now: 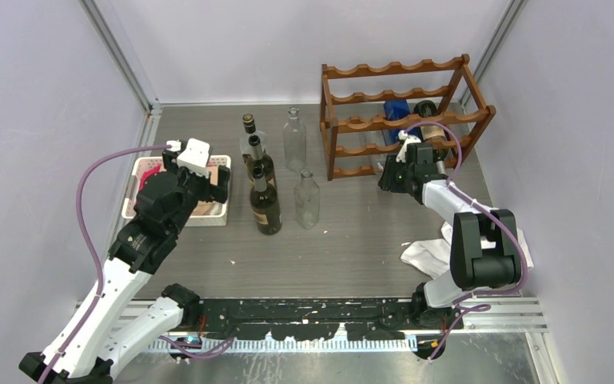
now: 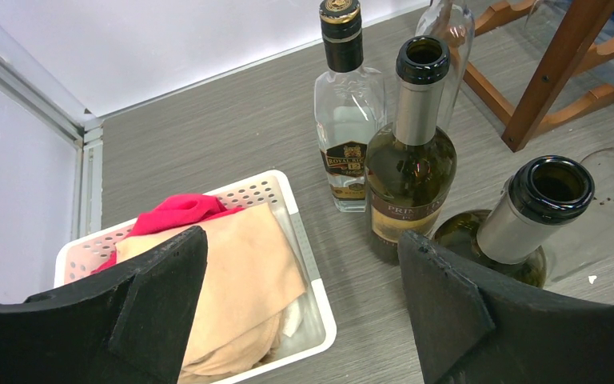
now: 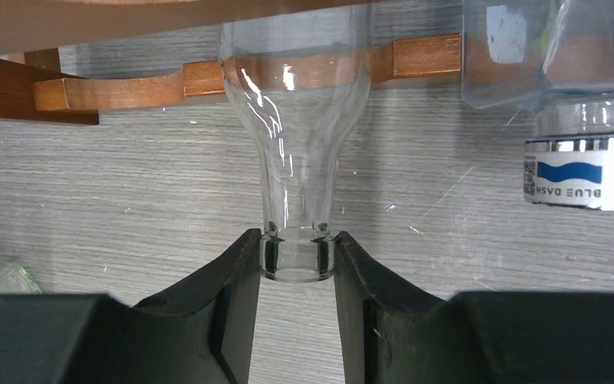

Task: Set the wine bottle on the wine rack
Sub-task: Place the wine bottle in the wine rack.

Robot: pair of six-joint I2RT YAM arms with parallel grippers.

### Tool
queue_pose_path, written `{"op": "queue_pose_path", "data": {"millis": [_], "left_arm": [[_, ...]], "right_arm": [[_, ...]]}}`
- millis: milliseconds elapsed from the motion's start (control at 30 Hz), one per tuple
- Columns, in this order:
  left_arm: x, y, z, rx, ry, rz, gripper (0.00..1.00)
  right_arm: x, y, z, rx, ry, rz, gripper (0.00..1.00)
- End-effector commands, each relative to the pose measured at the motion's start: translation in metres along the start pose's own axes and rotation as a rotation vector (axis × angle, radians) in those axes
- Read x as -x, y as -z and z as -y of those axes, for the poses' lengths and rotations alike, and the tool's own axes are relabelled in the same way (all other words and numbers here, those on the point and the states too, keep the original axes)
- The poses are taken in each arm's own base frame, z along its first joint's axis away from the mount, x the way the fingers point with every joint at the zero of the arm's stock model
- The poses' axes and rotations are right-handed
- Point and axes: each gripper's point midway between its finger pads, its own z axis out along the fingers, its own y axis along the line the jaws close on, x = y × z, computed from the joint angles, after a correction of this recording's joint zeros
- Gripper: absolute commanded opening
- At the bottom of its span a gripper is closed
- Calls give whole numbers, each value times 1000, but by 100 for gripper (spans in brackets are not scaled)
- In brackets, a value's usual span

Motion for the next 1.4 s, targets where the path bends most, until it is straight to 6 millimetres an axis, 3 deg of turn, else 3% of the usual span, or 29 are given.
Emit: {"op": "queue_pose_path", "data": {"millis": [0,267,967,1367], "left_arm": [[18,-1,-2,3,12,68,88],[18,-2,-2,3,11,67,88],[17,-2,-1,0,7,66,88],[16,-3,-1,-2,6,62,88]], "right_arm": [[6,-4,-3,5,-9,-24,9],[2,-12,9,-36,65,-43,8],[21,-30,11,-45,77,-4,7],[20,-35,8,-40,113,-5,8]]}}
